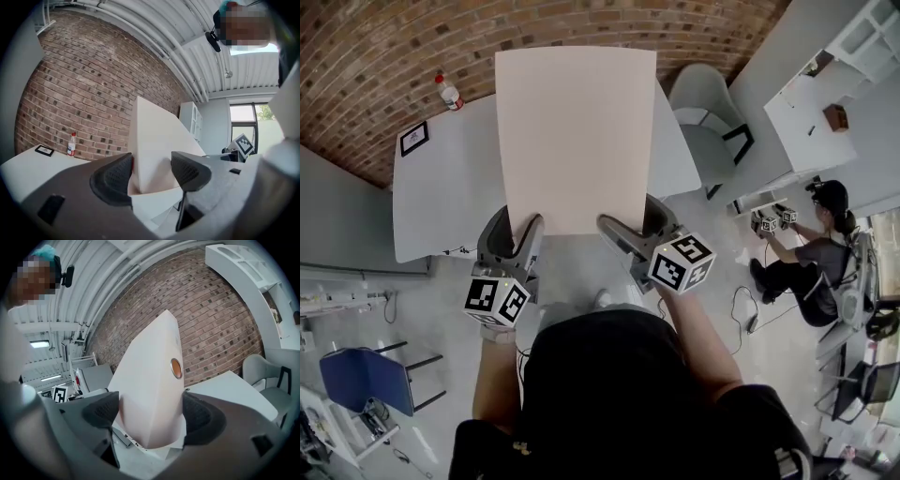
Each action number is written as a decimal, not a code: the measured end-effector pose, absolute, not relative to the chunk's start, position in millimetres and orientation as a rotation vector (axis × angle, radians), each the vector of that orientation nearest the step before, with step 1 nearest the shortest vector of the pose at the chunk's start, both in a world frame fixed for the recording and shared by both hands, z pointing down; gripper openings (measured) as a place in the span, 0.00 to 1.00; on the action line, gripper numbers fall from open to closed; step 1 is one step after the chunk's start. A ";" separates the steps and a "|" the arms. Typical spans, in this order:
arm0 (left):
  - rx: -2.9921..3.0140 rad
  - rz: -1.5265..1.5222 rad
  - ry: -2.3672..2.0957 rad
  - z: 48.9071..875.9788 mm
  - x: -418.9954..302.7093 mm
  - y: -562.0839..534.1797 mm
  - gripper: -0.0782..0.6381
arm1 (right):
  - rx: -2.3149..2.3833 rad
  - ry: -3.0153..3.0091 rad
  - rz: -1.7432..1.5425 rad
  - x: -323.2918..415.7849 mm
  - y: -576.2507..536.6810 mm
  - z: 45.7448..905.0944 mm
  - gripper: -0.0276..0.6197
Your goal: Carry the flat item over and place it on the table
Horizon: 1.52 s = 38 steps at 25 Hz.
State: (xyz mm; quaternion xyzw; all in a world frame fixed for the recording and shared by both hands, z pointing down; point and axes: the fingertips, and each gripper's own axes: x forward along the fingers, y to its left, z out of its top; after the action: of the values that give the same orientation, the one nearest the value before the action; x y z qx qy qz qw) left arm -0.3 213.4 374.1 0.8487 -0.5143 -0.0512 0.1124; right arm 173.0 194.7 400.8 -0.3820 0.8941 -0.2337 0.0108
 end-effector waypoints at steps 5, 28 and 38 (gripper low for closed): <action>2.494 -0.126 -1.508 376.3 25.3 197.2 0.47 | -1.188 2.765 -0.767 198.5 179.8 407.0 0.71; 2.461 -0.092 -1.335 414.5 -31.7 13.2 0.47 | -1.356 2.706 -0.904 143.6 15.7 436.8 0.71; 2.427 -0.032 -1.265 445.5 -88.7 -63.8 0.47 | -1.398 2.688 -1.017 85.9 -54.2 466.4 0.71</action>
State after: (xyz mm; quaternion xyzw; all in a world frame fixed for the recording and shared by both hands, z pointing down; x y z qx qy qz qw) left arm -88.7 -63.8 445.5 0.8686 -0.4528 -0.0113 0.2010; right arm 85.9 -54.2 466.4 -0.4373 0.8407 -0.3182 -0.0273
